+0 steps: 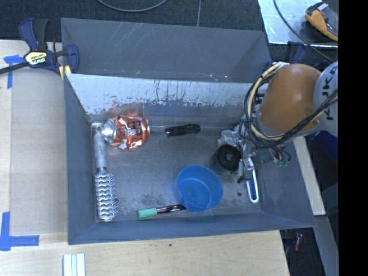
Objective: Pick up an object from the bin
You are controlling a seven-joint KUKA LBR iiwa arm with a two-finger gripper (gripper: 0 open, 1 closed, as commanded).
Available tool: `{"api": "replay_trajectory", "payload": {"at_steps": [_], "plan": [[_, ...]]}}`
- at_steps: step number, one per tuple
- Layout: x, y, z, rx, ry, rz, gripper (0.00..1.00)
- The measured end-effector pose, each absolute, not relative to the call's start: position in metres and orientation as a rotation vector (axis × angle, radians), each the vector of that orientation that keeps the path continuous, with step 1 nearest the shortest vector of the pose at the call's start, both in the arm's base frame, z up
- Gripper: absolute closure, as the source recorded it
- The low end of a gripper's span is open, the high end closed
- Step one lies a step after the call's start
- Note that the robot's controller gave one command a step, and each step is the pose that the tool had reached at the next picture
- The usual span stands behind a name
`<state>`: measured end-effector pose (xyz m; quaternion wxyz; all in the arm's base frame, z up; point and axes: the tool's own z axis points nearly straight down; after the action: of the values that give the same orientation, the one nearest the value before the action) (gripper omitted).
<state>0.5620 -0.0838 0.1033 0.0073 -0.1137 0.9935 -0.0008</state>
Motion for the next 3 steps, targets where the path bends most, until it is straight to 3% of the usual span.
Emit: {"api": "replay_trajectory", "payload": {"at_steps": [1, 3], "plan": [[0.562, -0.084, 0.103, -0.356, 3.107, -0.003, 1.0], [0.564, -0.078, 0.148, -0.413, 3.09, -0.005, 1.0]]}}
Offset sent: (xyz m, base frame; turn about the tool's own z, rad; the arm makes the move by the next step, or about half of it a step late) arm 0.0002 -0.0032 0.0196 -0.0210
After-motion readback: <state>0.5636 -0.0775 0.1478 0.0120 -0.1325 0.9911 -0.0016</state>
